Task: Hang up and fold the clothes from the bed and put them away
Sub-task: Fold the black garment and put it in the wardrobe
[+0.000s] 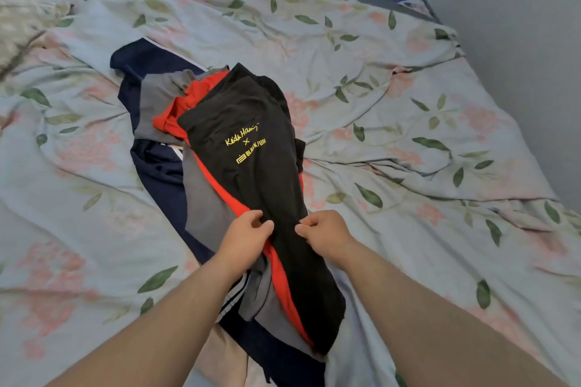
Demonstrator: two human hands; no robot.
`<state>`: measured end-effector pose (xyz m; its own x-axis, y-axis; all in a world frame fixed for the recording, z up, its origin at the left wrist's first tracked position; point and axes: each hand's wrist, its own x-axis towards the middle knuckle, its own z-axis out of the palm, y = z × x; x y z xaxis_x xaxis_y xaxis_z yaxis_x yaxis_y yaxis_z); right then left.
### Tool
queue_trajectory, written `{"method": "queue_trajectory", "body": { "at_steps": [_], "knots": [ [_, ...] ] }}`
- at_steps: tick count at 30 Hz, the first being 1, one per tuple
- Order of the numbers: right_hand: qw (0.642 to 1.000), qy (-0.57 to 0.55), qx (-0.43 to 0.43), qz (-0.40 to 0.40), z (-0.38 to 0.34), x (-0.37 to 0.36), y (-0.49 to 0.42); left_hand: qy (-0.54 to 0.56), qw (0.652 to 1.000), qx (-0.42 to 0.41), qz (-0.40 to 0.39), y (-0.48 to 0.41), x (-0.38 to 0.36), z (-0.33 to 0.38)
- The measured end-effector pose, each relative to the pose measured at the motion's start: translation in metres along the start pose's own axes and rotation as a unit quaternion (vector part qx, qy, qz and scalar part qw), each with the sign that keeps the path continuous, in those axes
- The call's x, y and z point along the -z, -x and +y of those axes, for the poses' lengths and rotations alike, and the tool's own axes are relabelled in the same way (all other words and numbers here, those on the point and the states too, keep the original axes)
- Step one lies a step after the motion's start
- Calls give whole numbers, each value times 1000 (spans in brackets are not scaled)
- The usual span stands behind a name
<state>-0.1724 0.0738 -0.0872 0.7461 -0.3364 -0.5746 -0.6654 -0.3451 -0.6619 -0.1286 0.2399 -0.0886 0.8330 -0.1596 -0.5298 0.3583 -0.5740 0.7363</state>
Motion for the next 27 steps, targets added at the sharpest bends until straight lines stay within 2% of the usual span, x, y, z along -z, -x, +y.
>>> {"method": "queue_trajectory", "body": {
  "at_steps": [2, 4, 7, 10, 13, 17, 19, 20, 21, 22, 23, 25, 27],
  "knots": [
    [997, -67, -9, -41, 2, 28, 9, 20, 999, -12, 33, -5, -2, 7],
    [993, -70, -3, -100, 2, 55, 24, 113, 992, 2, 62, -7, -4, 17],
    [974, 12, 14, -225, 7, 80, 46, 313, 947, 53, 50, -12, -10, 34],
    [943, 86, 4, -323, 18, 96, 65, 431, 897, 77, 56, -21, -16, 41],
    [904, 175, -14, -390, 31, 112, 75, 455, 881, 99, 82, -25, -20, 40],
    [828, 322, -72, -453, 58, 108, 93, 360, 928, 94, 34, -5, -37, 35],
    [851, 328, -76, -403, 70, 106, 101, 318, 946, 61, -1, 19, -50, 32],
    [884, 308, -56, -346, 74, 107, 104, 302, 952, 44, -19, 32, -56, 29],
    [927, 261, -25, -270, 76, 108, 103, 284, 958, 26, -32, 46, -60, 26],
    [968, 177, 4, -180, 74, 108, 104, 263, 964, 10, -40, 60, -63, 22],
    [993, 66, 20, -91, 67, 106, 104, 247, 968, -3, -48, 72, -67, 19],
    [994, -100, 28, 33, 46, 97, 99, 241, 967, -14, -84, 95, -73, 14],
    [986, -141, 36, 79, 29, 89, 85, 241, 961, -4, -133, 116, -74, 10]
  ]
}}
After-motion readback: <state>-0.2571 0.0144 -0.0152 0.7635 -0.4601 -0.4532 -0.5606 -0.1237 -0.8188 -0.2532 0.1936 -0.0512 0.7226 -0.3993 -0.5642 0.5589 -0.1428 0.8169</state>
